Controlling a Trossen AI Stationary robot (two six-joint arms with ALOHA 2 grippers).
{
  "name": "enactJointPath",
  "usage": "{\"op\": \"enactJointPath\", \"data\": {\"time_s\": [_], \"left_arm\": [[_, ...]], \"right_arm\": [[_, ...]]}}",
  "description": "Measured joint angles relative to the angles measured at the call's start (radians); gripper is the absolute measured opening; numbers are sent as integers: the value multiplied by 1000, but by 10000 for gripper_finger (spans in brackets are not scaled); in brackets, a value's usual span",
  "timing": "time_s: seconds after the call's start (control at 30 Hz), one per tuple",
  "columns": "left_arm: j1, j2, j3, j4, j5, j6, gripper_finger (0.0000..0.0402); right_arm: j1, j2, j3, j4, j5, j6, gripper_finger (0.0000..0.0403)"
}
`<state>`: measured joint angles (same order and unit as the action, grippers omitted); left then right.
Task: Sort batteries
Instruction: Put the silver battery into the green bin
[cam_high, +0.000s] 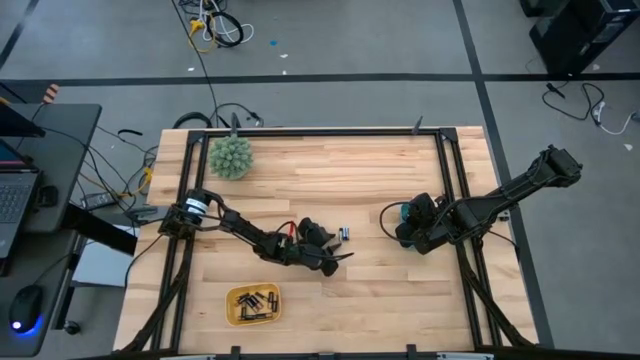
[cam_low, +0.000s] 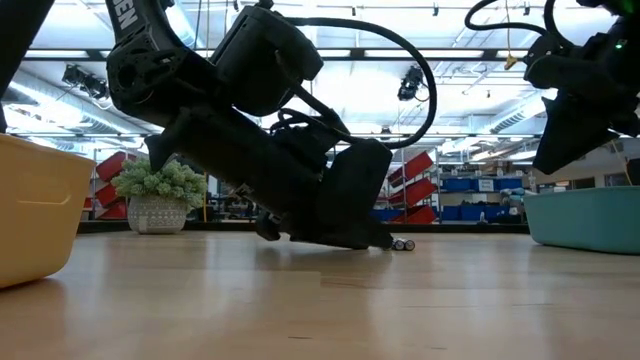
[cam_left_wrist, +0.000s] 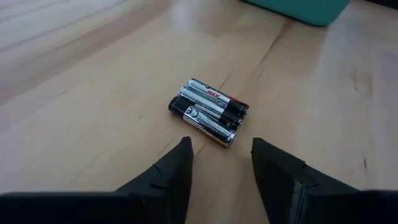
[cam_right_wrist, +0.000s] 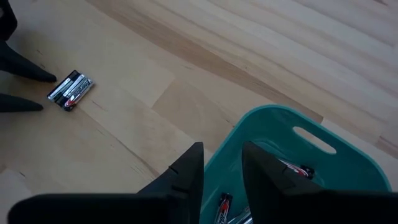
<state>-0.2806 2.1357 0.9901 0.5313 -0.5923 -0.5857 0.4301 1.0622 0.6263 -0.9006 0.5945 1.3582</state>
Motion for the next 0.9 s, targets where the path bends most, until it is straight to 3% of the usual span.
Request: {"op": "enactJointPath", "data": {"time_s": [0.27,0.9], "left_arm": [[-1,1,1,13,-12,4,187],[36,1,3,18,-51,-47,188]], "right_arm": [[0,0,0,0,0,0,96],[0,0,0,1,0,0,96]]}}
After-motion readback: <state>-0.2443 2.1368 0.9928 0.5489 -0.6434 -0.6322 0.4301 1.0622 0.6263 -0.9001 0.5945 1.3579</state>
